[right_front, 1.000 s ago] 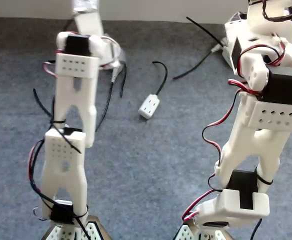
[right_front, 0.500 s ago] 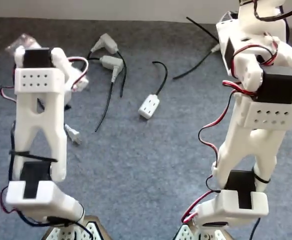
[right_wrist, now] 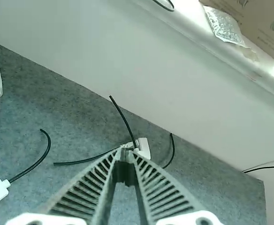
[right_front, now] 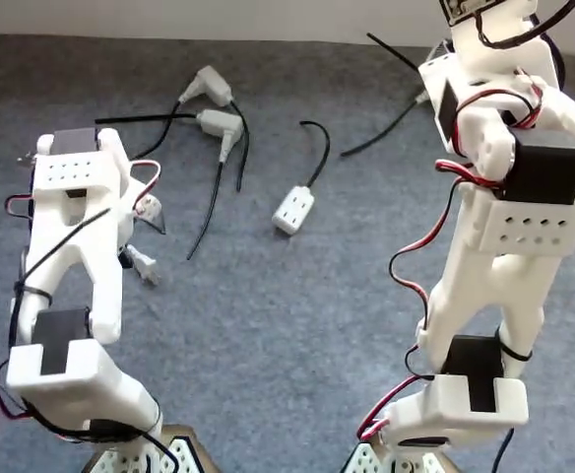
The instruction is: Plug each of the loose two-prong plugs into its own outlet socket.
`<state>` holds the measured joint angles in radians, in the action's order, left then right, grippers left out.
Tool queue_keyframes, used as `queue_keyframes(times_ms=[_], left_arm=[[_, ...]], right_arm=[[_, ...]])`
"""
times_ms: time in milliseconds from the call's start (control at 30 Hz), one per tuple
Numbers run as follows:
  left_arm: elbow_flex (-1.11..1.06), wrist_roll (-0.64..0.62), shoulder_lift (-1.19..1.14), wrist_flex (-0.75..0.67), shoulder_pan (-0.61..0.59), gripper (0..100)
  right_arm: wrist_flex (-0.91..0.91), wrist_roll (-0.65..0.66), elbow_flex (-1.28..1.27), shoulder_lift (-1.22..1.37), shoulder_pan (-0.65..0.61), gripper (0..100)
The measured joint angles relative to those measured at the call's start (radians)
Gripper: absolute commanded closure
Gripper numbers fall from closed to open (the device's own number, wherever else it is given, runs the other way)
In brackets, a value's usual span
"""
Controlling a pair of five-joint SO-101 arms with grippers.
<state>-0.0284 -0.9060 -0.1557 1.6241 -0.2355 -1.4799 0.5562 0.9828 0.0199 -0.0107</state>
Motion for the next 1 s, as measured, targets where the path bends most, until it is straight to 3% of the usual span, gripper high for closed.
queue_keyframes(times_ms=[233, 500, 1000], left_arm=[[-0.002, -0.141, -0.158, -0.048, 0.002, 74], [-0.002, -0.267, -0.164, -0.048, -0.017, 74], [-0.015, -0.288, -0.198, -0.098, -0.054, 74]], right_arm=[[0.0, 0.0, 0.0, 0.0, -0.002, 98.6], [0.0, 0.0, 0.0, 0.0, 0.0, 98.6], [0.0, 0.0, 0.0, 0.0, 0.0, 98.6]])
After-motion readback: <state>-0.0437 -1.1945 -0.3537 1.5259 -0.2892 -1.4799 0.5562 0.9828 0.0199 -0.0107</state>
